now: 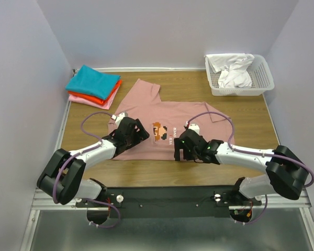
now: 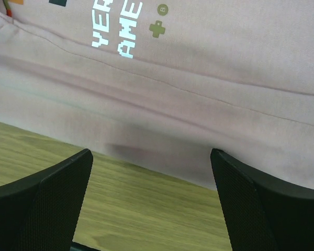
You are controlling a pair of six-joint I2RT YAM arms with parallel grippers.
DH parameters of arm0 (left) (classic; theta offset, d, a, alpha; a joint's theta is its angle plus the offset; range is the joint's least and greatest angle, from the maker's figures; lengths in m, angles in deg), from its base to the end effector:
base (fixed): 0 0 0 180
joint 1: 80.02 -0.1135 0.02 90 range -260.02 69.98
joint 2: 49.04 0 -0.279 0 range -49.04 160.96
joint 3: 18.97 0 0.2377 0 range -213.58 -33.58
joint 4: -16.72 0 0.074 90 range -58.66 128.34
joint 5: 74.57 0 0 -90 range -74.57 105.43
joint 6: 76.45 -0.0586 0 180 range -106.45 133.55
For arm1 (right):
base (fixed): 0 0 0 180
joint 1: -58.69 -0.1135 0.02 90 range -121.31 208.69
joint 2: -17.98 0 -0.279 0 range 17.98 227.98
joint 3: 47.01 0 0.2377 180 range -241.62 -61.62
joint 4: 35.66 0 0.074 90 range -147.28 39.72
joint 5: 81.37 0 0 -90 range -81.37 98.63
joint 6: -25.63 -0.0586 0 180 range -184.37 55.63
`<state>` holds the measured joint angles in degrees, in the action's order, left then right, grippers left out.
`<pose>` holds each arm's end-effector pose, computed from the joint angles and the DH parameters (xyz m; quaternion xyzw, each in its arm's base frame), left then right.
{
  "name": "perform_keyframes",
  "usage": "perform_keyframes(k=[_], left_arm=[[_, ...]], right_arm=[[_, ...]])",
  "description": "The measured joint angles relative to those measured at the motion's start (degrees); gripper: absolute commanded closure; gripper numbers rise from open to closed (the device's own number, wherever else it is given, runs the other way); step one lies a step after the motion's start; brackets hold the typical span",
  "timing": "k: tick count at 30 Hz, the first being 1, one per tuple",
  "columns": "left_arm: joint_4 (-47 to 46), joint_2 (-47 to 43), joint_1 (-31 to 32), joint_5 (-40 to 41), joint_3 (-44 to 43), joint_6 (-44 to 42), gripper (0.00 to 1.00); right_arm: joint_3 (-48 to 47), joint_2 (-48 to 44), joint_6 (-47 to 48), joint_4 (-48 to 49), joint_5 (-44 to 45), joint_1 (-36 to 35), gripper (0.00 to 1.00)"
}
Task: Fold and stack the t-shirts
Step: Fold the tshirt
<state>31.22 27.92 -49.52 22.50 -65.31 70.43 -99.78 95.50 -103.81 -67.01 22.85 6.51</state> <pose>0.2233 -0.1231 0.1706 -0.2334 0.8928 -0.2220 0.3149 0.1638 0.1875 0.1778 -0.0695 0.9473 0.1249 0.2865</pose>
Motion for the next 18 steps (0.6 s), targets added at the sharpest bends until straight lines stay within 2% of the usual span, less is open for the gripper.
perform_keyframes(k=[8, 13, 18], left_arm=[[1.6, -1.8, 0.0, 1.4, 1.0, 2.1, 0.02], [3.7, -5.5, 0.0, 2.4, 3.2, 5.5, 0.02], [5.2, -11.1, 0.0, 2.2, 6.9, 8.1, 0.02]], right_arm=[[4.2, -0.2, -0.6, 6.0, -1.5, -0.2, 0.00], [9.0, -5.6, -2.0, 9.4, -5.6, -0.8, 0.00], [13.2, -12.5, -4.7, 8.5, -13.4, -1.7, 0.00]])
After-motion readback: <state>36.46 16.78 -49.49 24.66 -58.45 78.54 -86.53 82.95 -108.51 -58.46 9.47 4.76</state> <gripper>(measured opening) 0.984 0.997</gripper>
